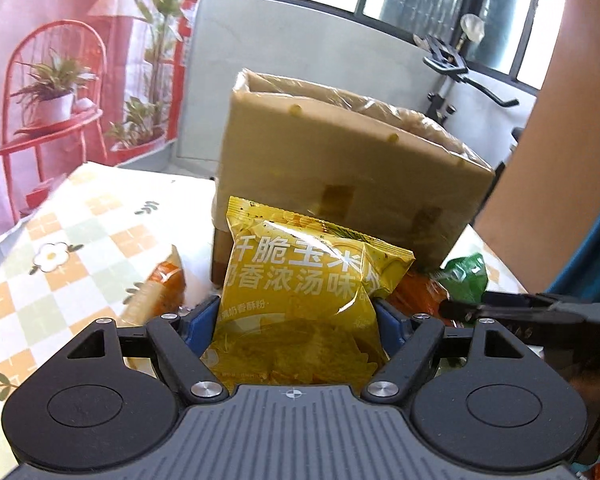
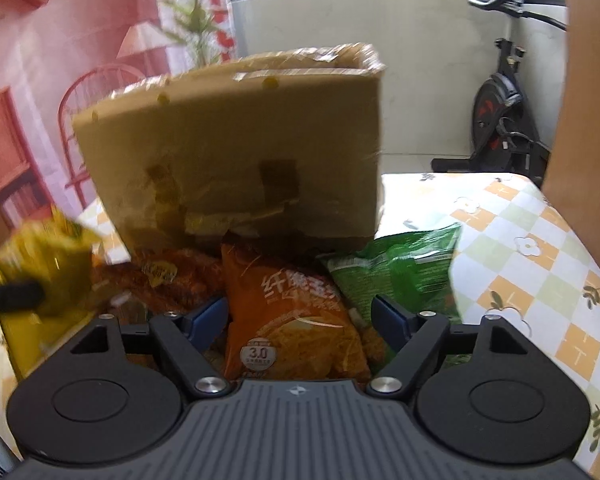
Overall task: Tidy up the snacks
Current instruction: 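Lift the yellow bag with the left tool while the right tool grasps the orange chip bag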
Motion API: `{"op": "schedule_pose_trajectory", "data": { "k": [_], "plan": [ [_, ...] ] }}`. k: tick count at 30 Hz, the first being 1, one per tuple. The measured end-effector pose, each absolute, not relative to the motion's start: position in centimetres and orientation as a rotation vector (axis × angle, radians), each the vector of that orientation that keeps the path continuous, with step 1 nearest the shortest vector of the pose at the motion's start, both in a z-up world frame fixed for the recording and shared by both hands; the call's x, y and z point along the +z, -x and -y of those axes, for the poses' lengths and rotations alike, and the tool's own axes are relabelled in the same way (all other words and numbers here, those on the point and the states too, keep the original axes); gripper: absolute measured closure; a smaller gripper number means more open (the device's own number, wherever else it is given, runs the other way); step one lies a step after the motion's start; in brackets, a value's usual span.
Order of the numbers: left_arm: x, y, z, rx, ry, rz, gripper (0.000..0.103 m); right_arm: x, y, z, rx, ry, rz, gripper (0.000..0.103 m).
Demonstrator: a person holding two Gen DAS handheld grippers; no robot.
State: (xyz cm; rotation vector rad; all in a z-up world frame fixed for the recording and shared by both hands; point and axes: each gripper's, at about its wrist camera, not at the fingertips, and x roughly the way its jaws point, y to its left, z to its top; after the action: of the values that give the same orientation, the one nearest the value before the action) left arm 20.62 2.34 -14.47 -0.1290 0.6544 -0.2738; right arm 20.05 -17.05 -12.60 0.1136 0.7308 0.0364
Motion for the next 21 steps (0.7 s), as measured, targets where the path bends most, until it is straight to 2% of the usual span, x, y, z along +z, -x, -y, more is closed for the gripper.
{"op": "schedule_pose_trajectory", "data": {
  "k": [17,21],
  "plan": [
    [-15.2,-21.1,-3.4,-0.259,0.155,-0.658,0.022,-17.0,-24.7,15.1,0.048,-0.006,-0.837,0.022],
    [-14.8,-20.6,-3.6,-0.249,0.147,-0.645,0.022,-16.8,-24.2,15.5,0.067,-0.028,-0.826,0.036]
  ]
}}
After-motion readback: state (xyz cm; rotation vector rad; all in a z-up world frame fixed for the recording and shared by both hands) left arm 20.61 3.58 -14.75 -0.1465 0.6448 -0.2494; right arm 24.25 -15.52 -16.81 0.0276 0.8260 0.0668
